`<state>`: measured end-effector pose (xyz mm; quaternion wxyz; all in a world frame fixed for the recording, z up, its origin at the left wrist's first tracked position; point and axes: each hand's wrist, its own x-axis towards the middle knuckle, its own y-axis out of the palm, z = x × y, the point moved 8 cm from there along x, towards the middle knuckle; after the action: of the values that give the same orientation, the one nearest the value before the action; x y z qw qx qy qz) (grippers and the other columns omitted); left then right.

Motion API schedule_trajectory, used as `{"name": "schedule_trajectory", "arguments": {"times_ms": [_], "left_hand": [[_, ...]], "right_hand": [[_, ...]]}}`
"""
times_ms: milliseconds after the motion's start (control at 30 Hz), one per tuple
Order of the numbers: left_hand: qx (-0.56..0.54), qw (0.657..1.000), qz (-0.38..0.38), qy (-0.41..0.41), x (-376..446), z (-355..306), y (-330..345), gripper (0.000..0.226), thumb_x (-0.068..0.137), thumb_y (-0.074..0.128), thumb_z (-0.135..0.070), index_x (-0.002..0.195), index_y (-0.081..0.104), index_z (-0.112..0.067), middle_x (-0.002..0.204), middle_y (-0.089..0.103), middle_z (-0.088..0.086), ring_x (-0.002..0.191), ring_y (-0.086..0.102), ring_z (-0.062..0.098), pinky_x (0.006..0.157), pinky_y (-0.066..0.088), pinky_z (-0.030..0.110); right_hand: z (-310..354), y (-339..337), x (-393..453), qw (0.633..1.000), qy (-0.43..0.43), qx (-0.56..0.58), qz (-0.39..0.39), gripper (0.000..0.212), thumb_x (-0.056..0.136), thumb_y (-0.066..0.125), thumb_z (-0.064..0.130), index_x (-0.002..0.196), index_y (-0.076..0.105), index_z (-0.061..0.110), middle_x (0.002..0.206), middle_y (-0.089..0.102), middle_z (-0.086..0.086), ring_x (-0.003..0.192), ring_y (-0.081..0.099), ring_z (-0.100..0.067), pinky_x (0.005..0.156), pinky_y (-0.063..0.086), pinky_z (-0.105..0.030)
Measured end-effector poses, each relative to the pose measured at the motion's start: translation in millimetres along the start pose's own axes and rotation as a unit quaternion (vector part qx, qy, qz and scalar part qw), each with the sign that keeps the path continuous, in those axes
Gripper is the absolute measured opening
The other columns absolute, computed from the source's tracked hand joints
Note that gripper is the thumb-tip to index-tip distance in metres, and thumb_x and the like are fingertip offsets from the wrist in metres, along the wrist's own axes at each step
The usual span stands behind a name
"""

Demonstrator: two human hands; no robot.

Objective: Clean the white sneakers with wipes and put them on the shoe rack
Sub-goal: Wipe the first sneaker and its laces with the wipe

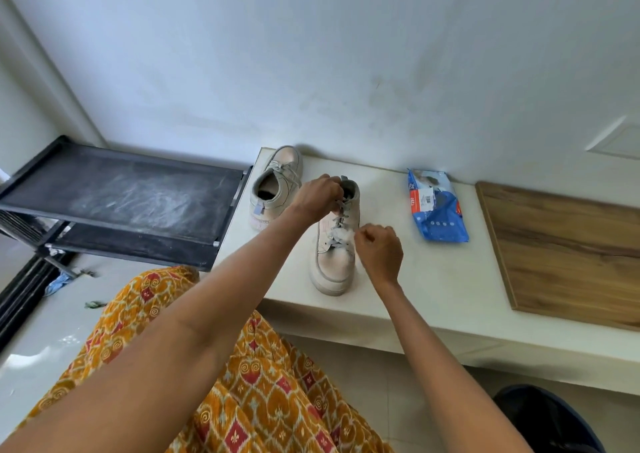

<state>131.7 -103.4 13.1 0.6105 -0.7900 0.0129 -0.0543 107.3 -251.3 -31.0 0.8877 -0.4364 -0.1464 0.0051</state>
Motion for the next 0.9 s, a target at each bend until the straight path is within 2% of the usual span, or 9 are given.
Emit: {"name": "schedule_trajectory", "arguments": {"times_ms": [100,167,300,367,467,567,700,800,900], "left_hand": [[-0.022,1.0,-0.013,-0.015,2.9,0.6,1.1,0.021,0.081,0.067,-0.021,0.1,0.071,-0.011,0.112,0.059,0.001,0.105,0.053,0.023,0.072,0.043,0.032],[-0.034,0.999,-0.018,-0.021,5.1,0.6,3.4,0.019,0.08,0.066,-0.019,0.097,0.071,-0.011,0.112,0.061,0.001,0.103,0.054,0.024,0.074,0.046,0.034],[-0.025,0.999,-0.019,-0.016,11.7,0.1,5.1,0.012,0.079,0.069,-0.017,0.087,0.071,-0.009,0.105,0.064,0.003,0.098,0.056,0.026,0.067,0.042,0.032],[-0.014,1.0,-0.016,-0.013,14.0,0.1,7.5,0.012,0.079,0.069,-0.017,0.087,0.071,-0.009,0.105,0.064,0.004,0.098,0.056,0.026,0.068,0.044,0.034],[-0.016,1.0,-0.004,-0.006,14.3,-0.4,8.1,0.017,0.078,0.071,-0.021,0.088,0.07,-0.007,0.107,0.063,0.005,0.099,0.056,0.027,0.07,0.044,0.035],[-0.021,1.0,0.01,0.012,13.0,-1.0,3.1,0.016,0.078,0.072,-0.02,0.088,0.072,-0.007,0.106,0.064,0.006,0.095,0.059,0.027,0.069,0.043,0.032],[-0.014,0.995,0.048,0.085,10.8,-2.4,2.8,0.009,0.078,0.069,-0.008,0.087,0.071,-0.008,0.111,0.062,0.003,0.095,0.06,0.025,0.074,0.05,0.034],[0.003,0.993,0.048,0.107,8.2,-2.1,3.7,0.009,0.081,0.068,-0.011,0.089,0.07,-0.008,0.117,0.058,0.002,0.103,0.055,0.023,0.076,0.051,0.036],[0.015,0.993,0.043,0.106,11.5,-2.0,4.8,0.014,0.081,0.068,-0.017,0.091,0.071,-0.008,0.116,0.059,0.0,0.105,0.053,0.02,0.073,0.05,0.034]], "right_hand": [[8.6,-9.7,30.6,0.995,0.047,0.061,-0.057,0.02,0.09,0.054,0.014,0.099,0.072,0.017,0.085,0.068,-0.009,0.085,0.055,-0.028,0.063,0.042,-0.03],[16.0,-6.5,40.5,0.998,0.026,0.025,-0.053,0.021,0.092,0.054,0.016,0.103,0.072,0.018,0.086,0.069,-0.011,0.084,0.055,-0.029,0.065,0.046,-0.035],[17.5,8.6,23.5,0.987,-0.098,-0.125,-0.001,0.009,0.083,0.065,0.01,0.082,0.074,0.013,0.065,0.065,-0.011,0.064,0.055,-0.03,0.055,0.035,-0.028],[11.6,7.7,6.1,0.975,-0.151,-0.161,0.006,0.01,0.074,0.069,0.006,0.073,0.074,0.014,0.06,0.064,-0.008,0.06,0.055,-0.027,0.054,0.038,-0.027],[12.6,3.9,-13.1,0.962,-0.208,-0.174,0.024,0.015,0.071,0.058,0.01,0.065,0.072,0.013,0.06,0.063,-0.006,0.06,0.055,-0.025,0.055,0.041,-0.027],[20.5,5.3,-5.1,0.969,-0.174,-0.165,0.054,0.022,0.074,0.051,0.01,0.063,0.069,0.006,0.06,0.061,-0.01,0.06,0.054,-0.027,0.053,0.039,-0.027],[12.5,-6.6,30.0,0.999,-0.018,0.006,0.025,0.019,0.089,0.049,0.017,0.085,0.065,0.006,0.084,0.06,-0.013,0.081,0.056,-0.027,0.061,0.041,-0.03],[27.6,3.1,39.4,0.997,-0.055,0.029,0.055,0.02,0.089,0.056,0.027,0.099,0.064,0.012,0.099,0.06,-0.007,0.088,0.057,-0.022,0.069,0.045,-0.031],[29.6,12.4,32.6,0.995,-0.082,-0.002,0.062,0.015,0.091,0.056,0.021,0.092,0.063,0.007,0.09,0.062,-0.009,0.079,0.059,-0.023,0.062,0.039,-0.026]]}}
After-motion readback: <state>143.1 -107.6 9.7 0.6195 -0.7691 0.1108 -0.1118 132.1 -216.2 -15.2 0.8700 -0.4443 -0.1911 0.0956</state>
